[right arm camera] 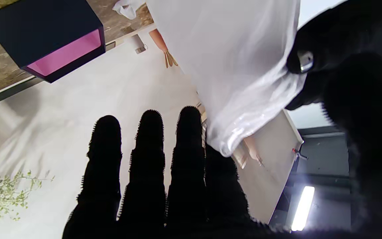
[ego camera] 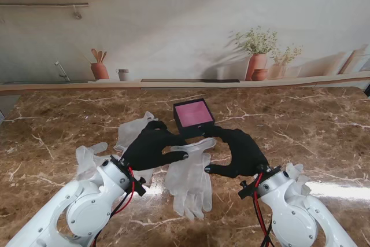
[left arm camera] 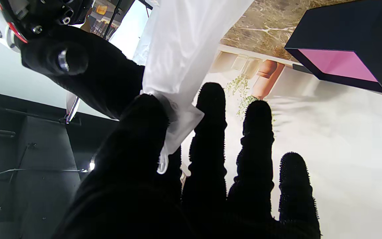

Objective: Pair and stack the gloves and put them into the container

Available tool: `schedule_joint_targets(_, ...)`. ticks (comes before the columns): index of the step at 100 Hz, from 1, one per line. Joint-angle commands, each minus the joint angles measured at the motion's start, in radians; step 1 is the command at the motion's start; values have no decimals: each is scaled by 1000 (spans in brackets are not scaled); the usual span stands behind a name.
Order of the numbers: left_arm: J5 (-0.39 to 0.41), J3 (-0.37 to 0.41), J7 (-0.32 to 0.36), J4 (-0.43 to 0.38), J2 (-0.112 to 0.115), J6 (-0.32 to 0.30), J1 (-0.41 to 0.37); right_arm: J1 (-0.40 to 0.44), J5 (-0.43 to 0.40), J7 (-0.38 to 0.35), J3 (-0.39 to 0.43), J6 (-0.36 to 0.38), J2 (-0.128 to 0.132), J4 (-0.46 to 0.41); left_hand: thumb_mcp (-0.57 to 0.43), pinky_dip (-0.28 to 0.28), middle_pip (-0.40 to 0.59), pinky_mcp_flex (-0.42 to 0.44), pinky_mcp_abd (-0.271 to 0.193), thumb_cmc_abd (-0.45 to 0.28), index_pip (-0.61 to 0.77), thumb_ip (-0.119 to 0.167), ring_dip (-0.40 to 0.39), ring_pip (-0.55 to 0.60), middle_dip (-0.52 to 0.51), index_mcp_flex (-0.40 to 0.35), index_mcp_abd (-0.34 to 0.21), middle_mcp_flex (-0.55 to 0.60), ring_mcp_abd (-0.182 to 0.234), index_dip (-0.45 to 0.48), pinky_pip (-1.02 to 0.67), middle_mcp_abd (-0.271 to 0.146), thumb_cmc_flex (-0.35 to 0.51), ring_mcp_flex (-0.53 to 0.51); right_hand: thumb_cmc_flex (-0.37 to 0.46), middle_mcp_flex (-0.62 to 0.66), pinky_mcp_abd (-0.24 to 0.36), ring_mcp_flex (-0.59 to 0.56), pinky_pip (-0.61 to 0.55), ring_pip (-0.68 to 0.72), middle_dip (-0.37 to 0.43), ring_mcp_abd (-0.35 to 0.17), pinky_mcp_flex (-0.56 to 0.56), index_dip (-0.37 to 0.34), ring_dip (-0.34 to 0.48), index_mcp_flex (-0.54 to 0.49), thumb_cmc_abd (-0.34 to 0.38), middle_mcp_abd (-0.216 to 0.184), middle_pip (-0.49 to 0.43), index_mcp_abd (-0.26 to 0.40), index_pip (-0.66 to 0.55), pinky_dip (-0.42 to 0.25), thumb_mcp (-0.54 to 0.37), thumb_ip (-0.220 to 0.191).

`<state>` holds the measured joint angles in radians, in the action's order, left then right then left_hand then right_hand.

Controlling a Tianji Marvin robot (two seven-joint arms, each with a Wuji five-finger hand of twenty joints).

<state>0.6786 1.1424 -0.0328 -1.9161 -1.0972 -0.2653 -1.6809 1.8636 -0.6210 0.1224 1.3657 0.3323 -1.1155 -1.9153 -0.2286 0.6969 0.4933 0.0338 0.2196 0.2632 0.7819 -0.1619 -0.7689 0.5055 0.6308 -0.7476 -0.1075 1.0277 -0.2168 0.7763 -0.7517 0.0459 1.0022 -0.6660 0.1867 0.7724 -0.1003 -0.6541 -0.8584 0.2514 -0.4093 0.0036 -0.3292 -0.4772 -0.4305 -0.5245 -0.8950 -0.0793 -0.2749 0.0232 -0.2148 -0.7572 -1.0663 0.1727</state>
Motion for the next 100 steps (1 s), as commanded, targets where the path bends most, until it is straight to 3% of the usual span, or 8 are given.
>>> schedule_joint_targets(1,-3,4,20,-7,6,-3,-5,-3,-39,24,-21,-11,0,28,12,-9,19,16,-8,-56,27,38,-12,22,13,-5,-57,45,3,34,-20,-14,57,-20,6,45,0,-55,-7,31,-67,-20,-15,-26,-50,-37,-46,-23,-59,3,-48,-35,-31,33)
schedule_joint_targets(12,-8,9,41,-13,10,-8,-8,-32,-66,75,-60,-8,-6,63,17,-11,23,20,-8,-57,27,39,-13,21,16,-5,-55,48,5,33,-14,-15,58,-20,112,157,-5,-108,-32,129,-214,-39,-32,-96,-137,-162,-82,-59,-187,69,-163,-45,-56,26)
schedule_joint_targets(19,-9,13,52,-17,12,-9,-10,-57,-92,172,-94,-16,-19,95,20,-12,30,21,-9,-56,23,40,-15,22,21,-6,-50,50,4,26,-11,-12,59,-21,193,272,-3,-171,-97,226,-282,-50,-81,-172,-196,-324,-13,-83,-255,192,-287,-55,-48,13)
schedule_joint_targets(22,-9,16,57,-19,13,-9,-11,-65,-95,219,-111,-29,-27,105,25,-11,45,21,-9,-58,23,42,-20,27,33,-7,-47,48,5,17,-9,-9,60,-21,273,322,1,-205,-147,273,-359,-56,-107,7,-214,-341,31,-81,-257,284,-534,-53,25,133)
schedule_joint_targets(28,-2,22,60,-21,15,-12,-15,-83,-91,295,-134,-45,-43,131,34,-8,78,15,-8,-54,19,47,-37,47,60,-11,-41,50,9,-11,-12,-4,61,-31,307,452,6,-306,-282,381,-391,-66,-189,139,-249,-455,118,-85,-281,346,-732,-84,20,148)
schedule_joint_targets(47,18,40,45,-32,14,-35,-37,-58,12,194,-97,51,-39,115,-119,-5,104,-7,3,34,42,39,-75,86,100,-60,-36,97,10,-206,-39,-8,-32,-78,283,482,13,-314,-431,429,-359,-42,-198,74,-251,-461,182,-48,-262,276,-767,-125,-17,133)
schedule_joint_targets(68,-1,73,89,-60,23,-69,-73,0,37,91,-60,89,-19,69,-217,-11,77,-24,11,84,40,22,-68,93,65,-106,-19,163,6,-325,-60,-22,-82,-137,302,621,0,-497,-661,613,-280,-18,-393,63,-305,-485,160,24,-259,178,-783,-129,-33,134)
schedule_joint_targets(100,-46,125,191,-97,42,-110,-125,95,37,44,-31,119,-8,3,-233,-18,64,-26,13,90,38,19,-65,93,48,-117,0,188,9,-374,-66,-28,-91,-154,316,677,-7,-614,-795,783,-340,-10,-501,107,-371,-500,139,-2,-508,113,-814,-84,-19,138)
